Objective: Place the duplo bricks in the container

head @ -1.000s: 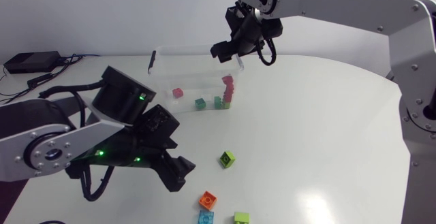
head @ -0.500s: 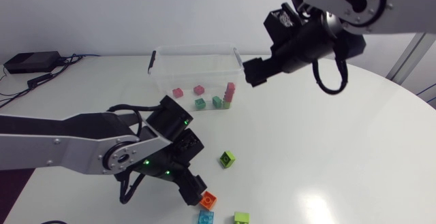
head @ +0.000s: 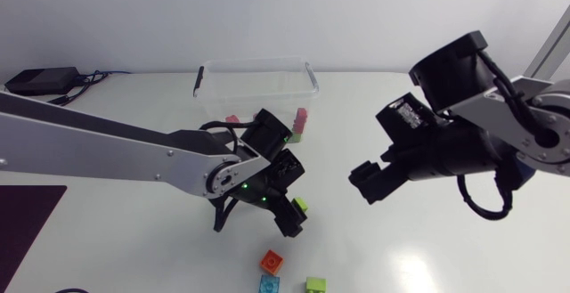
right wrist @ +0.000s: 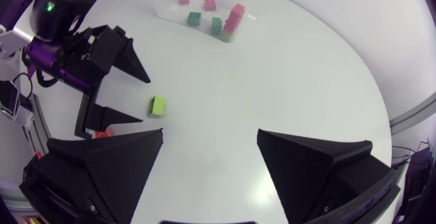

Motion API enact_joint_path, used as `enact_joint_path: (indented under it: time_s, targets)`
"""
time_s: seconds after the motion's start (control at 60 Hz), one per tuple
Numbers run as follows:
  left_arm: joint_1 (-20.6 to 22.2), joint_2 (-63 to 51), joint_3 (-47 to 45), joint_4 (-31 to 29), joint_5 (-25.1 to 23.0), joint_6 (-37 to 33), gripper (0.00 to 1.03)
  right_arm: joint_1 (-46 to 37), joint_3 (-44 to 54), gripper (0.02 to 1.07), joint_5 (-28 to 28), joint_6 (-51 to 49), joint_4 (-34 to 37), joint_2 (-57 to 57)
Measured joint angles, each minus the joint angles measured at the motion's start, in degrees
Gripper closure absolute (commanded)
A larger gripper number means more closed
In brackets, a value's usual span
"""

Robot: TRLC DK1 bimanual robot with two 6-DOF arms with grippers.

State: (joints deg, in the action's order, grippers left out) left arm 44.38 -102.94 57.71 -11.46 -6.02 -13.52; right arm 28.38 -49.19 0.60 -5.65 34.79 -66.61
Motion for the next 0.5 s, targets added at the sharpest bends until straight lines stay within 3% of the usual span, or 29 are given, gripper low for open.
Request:
enact_joint_path:
  time_s: [0.3, 0.433, 0.5]
  targets:
    - [0.26, -5.73, 4.11, 0.61, -1.18, -1.79, 0.17, 0.68, 6.03, 0.07, 1.09, -0.85, 1.07, 5.25]
    - [0.26, -7.02, 7.54, -2.80, -1.70, -1.79, 0.28, 1.66, 6.69, 0.07, 1.14, -0.87, 2.38, 7.41]
    - [0.26, -7.76, 9.14, -4.79, -1.90, -1.79, 0.28, 1.90, 6.95, 0.07, 1.11, -0.87, 2.78, 8.17]
